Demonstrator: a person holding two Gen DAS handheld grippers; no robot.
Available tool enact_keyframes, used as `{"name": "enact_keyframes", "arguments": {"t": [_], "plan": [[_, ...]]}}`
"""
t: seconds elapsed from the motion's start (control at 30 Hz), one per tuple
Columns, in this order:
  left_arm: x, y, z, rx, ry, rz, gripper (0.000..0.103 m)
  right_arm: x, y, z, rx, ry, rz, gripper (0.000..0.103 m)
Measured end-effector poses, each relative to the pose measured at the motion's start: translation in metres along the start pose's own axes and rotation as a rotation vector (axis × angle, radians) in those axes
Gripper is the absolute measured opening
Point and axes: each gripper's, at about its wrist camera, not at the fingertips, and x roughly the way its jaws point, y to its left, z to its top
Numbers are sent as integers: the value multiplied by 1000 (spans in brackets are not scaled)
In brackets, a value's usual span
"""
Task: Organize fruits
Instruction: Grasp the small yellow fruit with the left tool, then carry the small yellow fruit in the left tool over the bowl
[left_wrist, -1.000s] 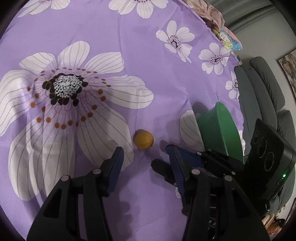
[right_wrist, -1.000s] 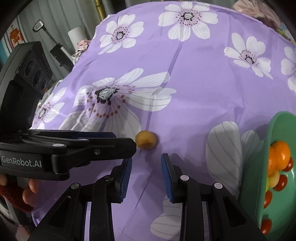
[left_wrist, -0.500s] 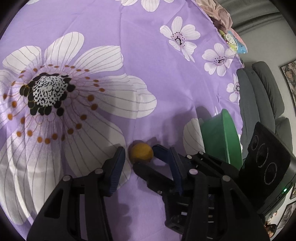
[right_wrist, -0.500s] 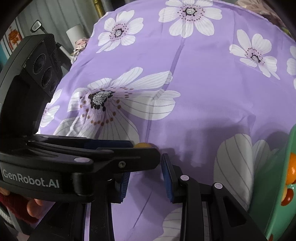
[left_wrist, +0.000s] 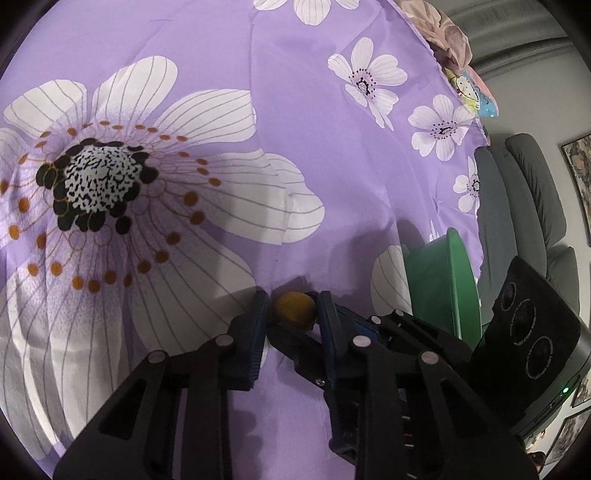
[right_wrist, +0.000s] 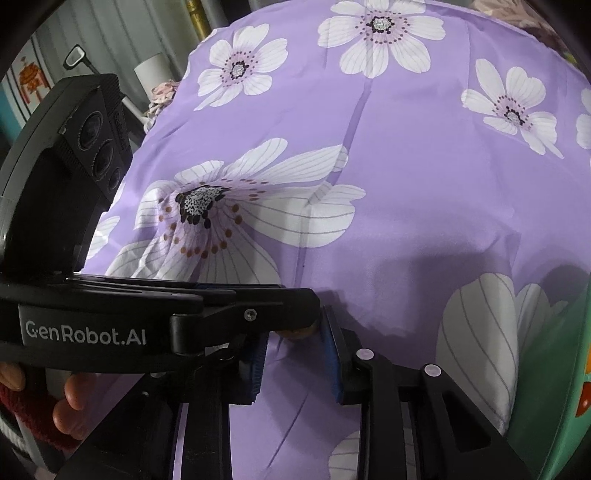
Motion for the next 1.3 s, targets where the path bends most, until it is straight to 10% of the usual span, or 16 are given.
{"name": "enact_keyframes", "arguments": {"t": [1.3], "plan": [[-51,-128,-73,283,-120,-55,26,-141,15,-57,6,-270,-93,29]]}}
